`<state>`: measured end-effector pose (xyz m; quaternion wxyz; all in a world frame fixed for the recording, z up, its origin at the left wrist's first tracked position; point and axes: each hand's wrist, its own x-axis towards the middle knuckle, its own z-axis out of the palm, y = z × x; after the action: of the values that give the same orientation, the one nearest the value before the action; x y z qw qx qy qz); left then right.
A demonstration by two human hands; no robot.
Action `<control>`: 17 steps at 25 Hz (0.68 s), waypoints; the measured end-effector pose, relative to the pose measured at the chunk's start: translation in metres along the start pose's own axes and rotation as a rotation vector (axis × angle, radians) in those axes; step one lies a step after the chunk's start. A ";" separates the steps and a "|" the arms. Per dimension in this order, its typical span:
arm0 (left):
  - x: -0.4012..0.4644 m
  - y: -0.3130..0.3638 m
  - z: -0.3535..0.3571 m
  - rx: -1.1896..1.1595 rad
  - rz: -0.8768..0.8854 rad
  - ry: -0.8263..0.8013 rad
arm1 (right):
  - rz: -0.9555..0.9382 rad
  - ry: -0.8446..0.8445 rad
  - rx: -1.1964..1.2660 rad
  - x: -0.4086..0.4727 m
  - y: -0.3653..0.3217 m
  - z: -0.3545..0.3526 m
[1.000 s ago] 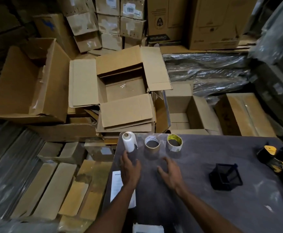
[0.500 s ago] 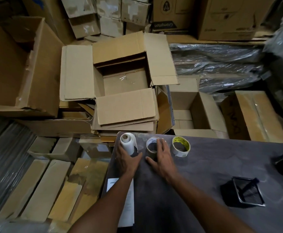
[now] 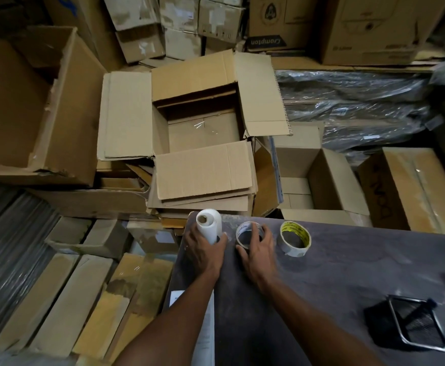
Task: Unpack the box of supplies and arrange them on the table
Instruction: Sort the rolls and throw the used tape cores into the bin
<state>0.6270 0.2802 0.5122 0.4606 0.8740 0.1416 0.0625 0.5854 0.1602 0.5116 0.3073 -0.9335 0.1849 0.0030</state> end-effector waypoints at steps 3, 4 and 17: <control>0.000 0.003 -0.004 0.004 0.036 0.022 | -0.003 0.025 0.044 0.001 0.005 0.001; -0.001 0.002 -0.007 -0.007 0.041 0.017 | 0.002 0.026 0.055 0.001 0.006 0.002; -0.023 -0.009 -0.049 -0.141 -0.022 -0.120 | 0.048 0.031 0.212 -0.051 0.009 -0.013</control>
<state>0.5918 0.3160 0.5333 0.5292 0.8401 0.1184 0.0148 0.5328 0.1634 0.5227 0.4012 -0.8910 0.2111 -0.0237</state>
